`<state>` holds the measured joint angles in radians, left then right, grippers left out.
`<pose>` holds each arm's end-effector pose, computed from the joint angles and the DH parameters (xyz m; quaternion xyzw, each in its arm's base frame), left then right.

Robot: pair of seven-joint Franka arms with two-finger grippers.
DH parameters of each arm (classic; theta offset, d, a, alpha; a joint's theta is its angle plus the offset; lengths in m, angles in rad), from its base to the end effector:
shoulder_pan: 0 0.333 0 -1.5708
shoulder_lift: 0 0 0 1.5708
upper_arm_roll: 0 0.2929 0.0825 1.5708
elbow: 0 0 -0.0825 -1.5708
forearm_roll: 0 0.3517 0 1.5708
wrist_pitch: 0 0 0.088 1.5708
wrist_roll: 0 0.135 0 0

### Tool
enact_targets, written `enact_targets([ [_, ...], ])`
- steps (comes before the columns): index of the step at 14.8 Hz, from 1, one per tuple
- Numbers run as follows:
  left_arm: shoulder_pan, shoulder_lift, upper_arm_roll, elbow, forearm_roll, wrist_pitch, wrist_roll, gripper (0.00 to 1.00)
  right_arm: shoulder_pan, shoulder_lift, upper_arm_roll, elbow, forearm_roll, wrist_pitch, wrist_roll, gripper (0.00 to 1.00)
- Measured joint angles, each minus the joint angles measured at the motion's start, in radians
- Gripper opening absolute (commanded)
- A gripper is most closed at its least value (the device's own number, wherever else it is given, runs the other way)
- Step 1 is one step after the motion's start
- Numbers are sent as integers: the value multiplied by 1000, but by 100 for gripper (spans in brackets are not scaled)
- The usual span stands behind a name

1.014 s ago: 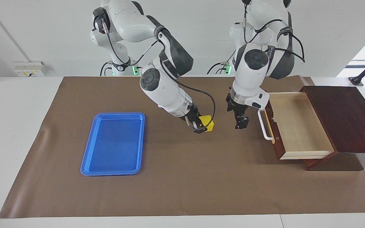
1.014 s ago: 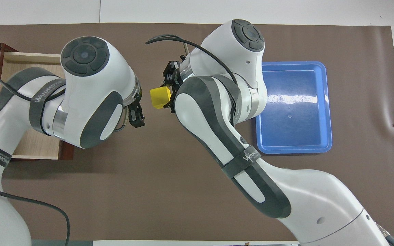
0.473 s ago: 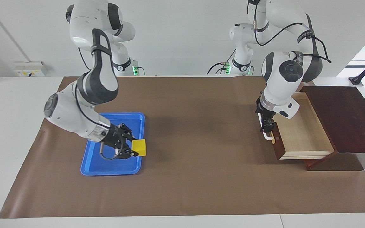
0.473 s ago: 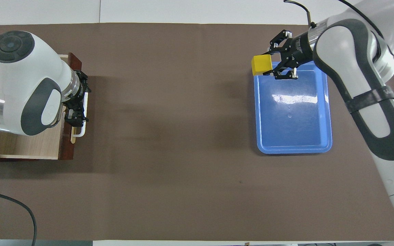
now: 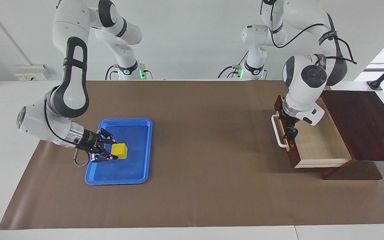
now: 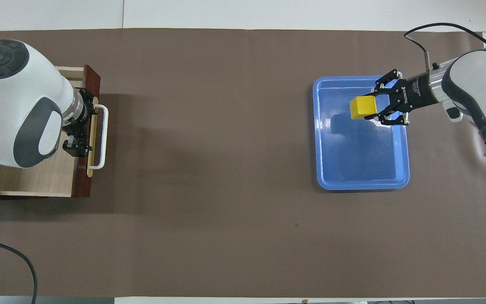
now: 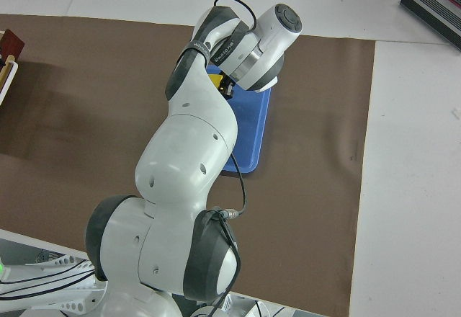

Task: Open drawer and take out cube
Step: 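Carry the cube over the blue tray with the right gripper, then lower the cube into the tray while the left gripper pushes the drawer shut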

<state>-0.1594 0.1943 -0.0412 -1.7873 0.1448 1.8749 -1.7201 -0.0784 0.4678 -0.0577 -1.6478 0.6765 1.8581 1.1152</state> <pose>0.5582 -0.0974 0.3970 -0.7396 -0.6679 -0.0219 0.0800 0.6152 -0.0149 0.3110 -0.6841 0.6579 0.2427 0.2004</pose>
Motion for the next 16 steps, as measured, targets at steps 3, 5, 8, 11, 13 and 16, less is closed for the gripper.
enact_targets([
  [3, 20, -2, -8, 0, 14, 13, 4, 100, -5, -28, 0, -71, 4, 7, -20, 0],
  [5, 35, -7, -11, 0, 23, 11, 28, 100, -5, -44, 1, -118, 6, 45, -22, 0],
  [8, 66, -12, -16, 0, 23, 11, 56, 100, -5, -58, 2, -174, 10, 89, -40, 0],
  [11, 120, -17, -19, 0, 24, 13, 106, 100, -7, -62, 1, -191, 10, 93, -65, 0],
  [13, 182, -18, -12, 0, 49, 25, 166, 100, -10, -62, 0, -202, 10, 94, -86, 0],
  [16, 283, -14, 1, -5, 69, 70, 275, 100, -12, -62, 0, -216, 11, 113, -93, 0],
])
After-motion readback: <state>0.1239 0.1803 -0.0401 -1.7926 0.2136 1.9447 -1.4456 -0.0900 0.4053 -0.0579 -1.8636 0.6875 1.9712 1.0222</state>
